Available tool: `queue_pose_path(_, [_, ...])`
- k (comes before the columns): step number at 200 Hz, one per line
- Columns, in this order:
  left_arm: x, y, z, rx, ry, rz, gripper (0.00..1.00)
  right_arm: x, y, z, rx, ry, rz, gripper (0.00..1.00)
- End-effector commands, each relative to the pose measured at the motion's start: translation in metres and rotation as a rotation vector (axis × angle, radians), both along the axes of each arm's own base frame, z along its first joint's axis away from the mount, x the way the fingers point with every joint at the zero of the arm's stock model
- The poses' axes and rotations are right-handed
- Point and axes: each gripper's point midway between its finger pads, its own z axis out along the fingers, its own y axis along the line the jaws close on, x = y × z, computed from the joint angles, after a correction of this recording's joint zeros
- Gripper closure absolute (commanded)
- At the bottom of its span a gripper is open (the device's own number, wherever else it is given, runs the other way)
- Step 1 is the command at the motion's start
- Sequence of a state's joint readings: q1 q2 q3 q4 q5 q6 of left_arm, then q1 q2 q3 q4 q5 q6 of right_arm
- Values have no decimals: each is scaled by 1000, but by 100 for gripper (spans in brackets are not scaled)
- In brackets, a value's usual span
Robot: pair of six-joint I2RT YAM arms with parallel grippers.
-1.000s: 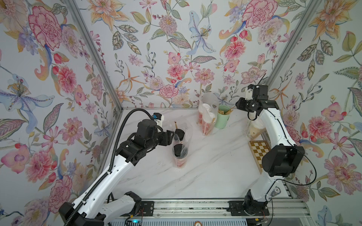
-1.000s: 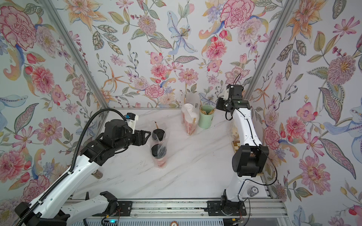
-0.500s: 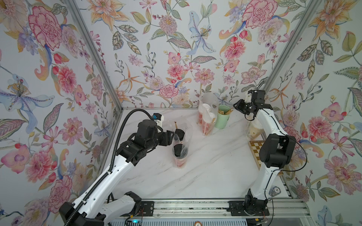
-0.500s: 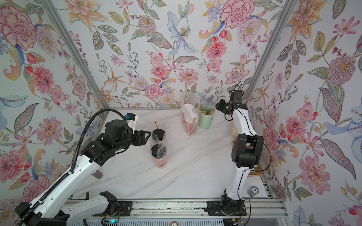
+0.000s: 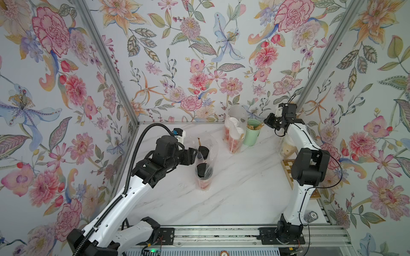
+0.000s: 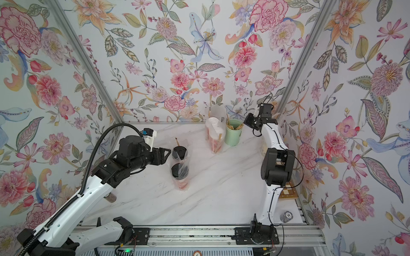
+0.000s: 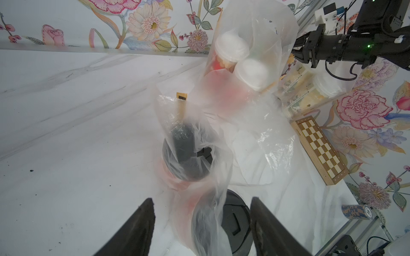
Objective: Pack milk tea into plastic carrier bags
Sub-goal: Pick up the straw from the container.
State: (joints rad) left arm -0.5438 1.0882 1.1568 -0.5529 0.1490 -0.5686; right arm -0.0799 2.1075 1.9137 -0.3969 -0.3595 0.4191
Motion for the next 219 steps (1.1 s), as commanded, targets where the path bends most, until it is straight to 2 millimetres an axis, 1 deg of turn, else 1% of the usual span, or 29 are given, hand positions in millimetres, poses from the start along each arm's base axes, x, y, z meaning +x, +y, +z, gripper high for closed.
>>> queue_pose_path(1, [0,2,2,-3,-11,16,31,3,-2,41,-24,-98,-6,95])
queue_pose_path(27, [-1,4,2,1,-19,19,31,-1,-4,59,-42,-132,-11,100])
queue_pose_path(79, [-2,4,2,2,-17,17,31,-23,-8,105,-116,-200,-27,100])
queue_pose_path(108, [-3,5,3,6,-20,15,31,-43,-10,134,-156,-241,-30,100])
queue_pose_path(137, [-5,4,2,7,-11,8,31,-69,-6,168,-189,-294,-24,100])
queue_pose_path(163, [-8,4,1,18,3,-2,31,-96,3,199,-224,-347,-1,100])
queue_pose_path(179, [-11,4,2,21,7,-12,31,-114,12,217,-238,-380,29,100])
queue_pose_path(199, [-16,5,1,26,19,-31,31,-136,31,236,-238,-417,95,100])
queue_pose_path(219, [-25,5,-4,36,47,-54,31,-164,51,254,-234,-463,164,100])
